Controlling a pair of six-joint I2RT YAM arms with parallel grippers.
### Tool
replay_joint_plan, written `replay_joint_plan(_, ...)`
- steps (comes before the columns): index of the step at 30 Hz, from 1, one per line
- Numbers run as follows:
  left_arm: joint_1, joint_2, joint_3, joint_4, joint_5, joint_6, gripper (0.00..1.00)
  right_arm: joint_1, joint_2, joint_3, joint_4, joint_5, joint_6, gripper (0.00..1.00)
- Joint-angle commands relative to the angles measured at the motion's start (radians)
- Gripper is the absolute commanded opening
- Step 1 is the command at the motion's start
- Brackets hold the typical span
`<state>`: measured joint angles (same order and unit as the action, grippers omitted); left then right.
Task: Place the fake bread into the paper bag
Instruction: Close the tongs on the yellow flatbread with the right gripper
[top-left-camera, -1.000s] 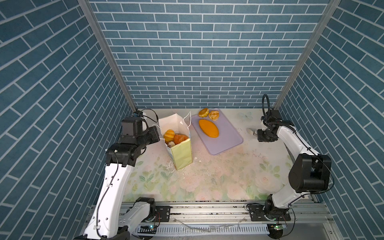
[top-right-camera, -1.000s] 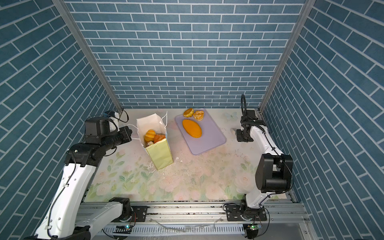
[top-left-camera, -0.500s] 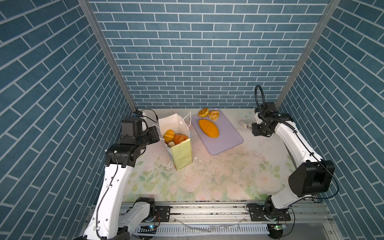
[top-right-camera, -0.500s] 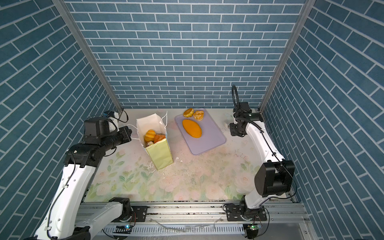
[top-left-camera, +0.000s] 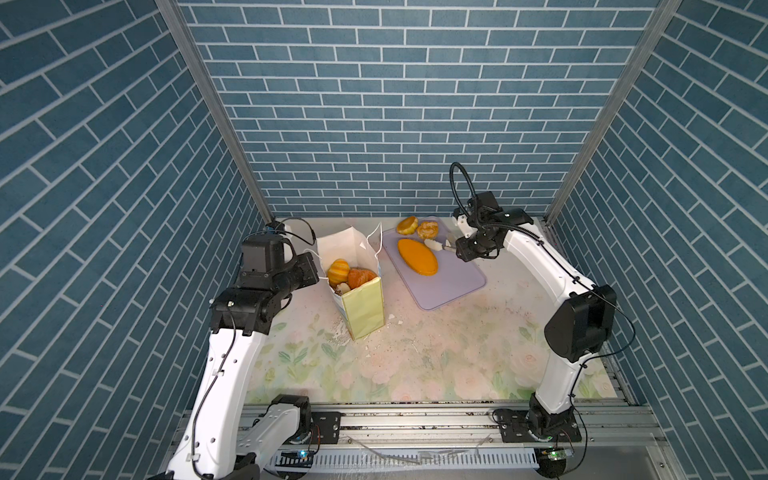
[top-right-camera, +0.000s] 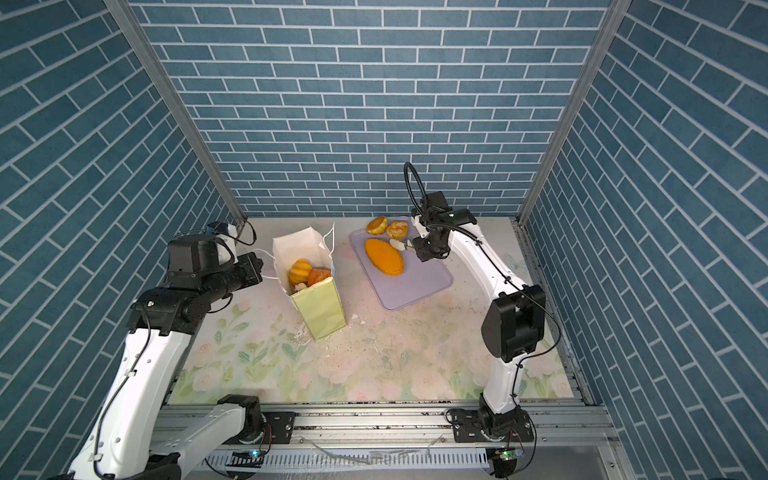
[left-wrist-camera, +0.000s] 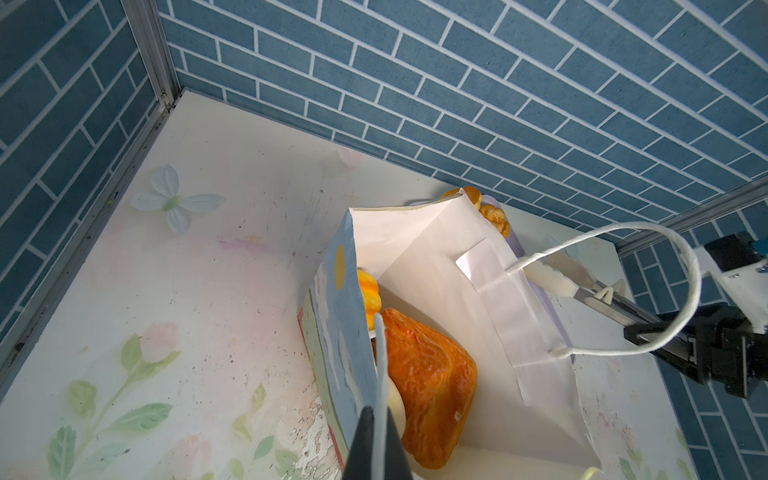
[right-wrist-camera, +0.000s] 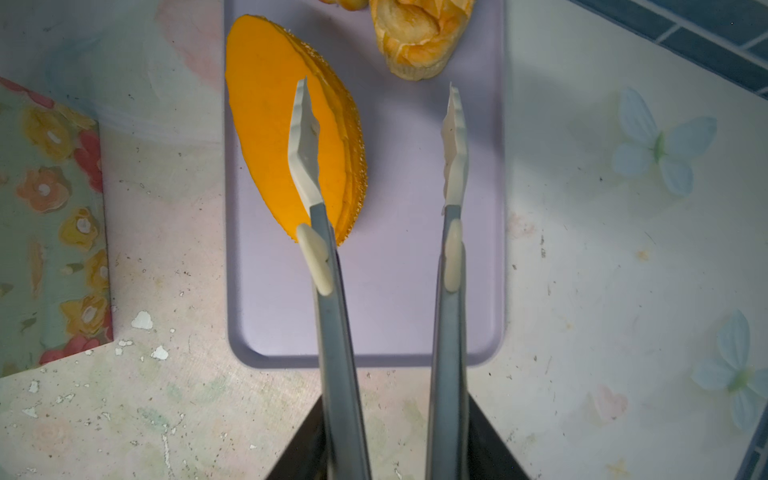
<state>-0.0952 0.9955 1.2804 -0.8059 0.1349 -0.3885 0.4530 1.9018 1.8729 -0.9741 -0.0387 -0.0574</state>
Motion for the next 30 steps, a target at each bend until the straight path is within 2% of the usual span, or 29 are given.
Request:
replay_joint_plan(1,-0.003,-0.014,-0.004,-0.012,-0.015,0.004,0.0,0.025,0.029,0.069,-0.034,-0.036,-0.057,0.47)
replay_joint_plan(11,-0.003,-0.002,-0.002,-0.009,-0.013,0.004,0.0,0.061,0.101,0.116,-0.066,-0.069,-0.091,0.5)
replay_joint_plan(21,-0.003,-0.001,0.006,-0.013,-0.017,0.005,0.0,0.076,0.205,0.173,-0.104,-0.002,-0.108,0.53)
replay_joint_plan(30,-0.003,-0.003,0.014,-0.016,-0.018,0.002,0.0,0.084,0.268,0.226,-0.126,-0.043,-0.102,0.5)
